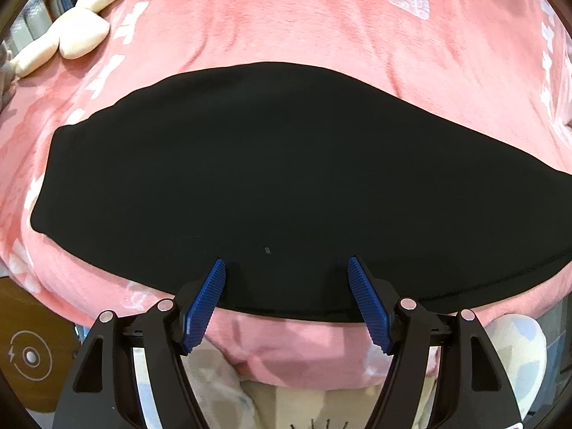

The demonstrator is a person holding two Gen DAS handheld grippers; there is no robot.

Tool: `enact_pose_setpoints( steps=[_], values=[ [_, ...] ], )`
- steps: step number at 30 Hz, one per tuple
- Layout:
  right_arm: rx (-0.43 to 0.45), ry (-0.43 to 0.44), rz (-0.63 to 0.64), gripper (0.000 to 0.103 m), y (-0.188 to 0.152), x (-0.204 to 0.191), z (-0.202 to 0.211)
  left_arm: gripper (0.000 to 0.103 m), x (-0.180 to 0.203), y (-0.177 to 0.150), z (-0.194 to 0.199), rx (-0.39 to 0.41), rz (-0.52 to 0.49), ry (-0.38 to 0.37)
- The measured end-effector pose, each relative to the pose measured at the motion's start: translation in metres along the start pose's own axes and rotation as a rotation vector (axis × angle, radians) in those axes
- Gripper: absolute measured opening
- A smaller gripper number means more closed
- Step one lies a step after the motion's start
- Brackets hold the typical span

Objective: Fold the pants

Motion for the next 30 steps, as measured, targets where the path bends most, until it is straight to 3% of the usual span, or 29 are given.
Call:
enact_pose_setpoints(
  steps=[1, 5, 9, 12, 15, 18, 21, 27, 29, 30],
  values=[
    [-0.006, 0.006, 0.000, 0.013, 0.002, 0.000, 0.000, 0.069, -0.004, 0.000, 0.000, -0.002, 0.008, -0.006],
    [0.030, 0.084, -0.007, 0.008, 0.008, -0.018, 0.024, 0.069, -0.017, -0.001, 0.002, 0.004, 0.028, -0.024],
    [0.067, 0.147, 0.041, 0.008, 0.010, -0.056, 0.048, 0.069, -0.034, 0.000, 0.003, 0.009, 0.062, -0.044],
    [0.063, 0.131, 0.122, 0.009, 0.009, -0.087, 0.049, 0.069, -0.044, -0.002, 0.003, 0.006, 0.079, -0.056],
    [0.033, 0.007, 0.139, 0.019, 0.005, -0.083, 0.032, 0.069, -0.058, -0.002, 0.001, 0.002, 0.088, -0.064],
    [0.034, -0.106, 0.097, 0.051, 0.002, -0.054, 0.021, 0.071, -0.070, -0.007, 0.005, 0.012, 0.104, -0.065],
    [-0.014, -0.097, 0.039, 0.053, -0.006, -0.029, 0.009, 0.071, -0.082, -0.009, 0.003, 0.007, 0.129, -0.054],
    [0.003, -0.041, -0.043, 0.059, -0.002, -0.018, -0.006, 0.071, -0.085, -0.013, -0.002, -0.010, 0.151, -0.048],
    [0.008, -0.037, -0.084, 0.046, 0.001, -0.016, -0.010, 0.072, -0.083, -0.013, -0.002, -0.011, 0.152, -0.046],
    [0.019, -0.052, -0.095, 0.021, 0.006, -0.017, -0.011, 0.072, -0.084, -0.013, -0.003, -0.012, 0.153, -0.047]
  ],
)
Point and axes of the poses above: each gripper's, at about its wrist camera, not at the fingertips, and z roughly against the way its jaws point, x to its right, y to its top, the point moved 2 cm from there along -z, roughly the way its jaws point, and after that the axes turned 1 degree about x, right-handed, at the moved point
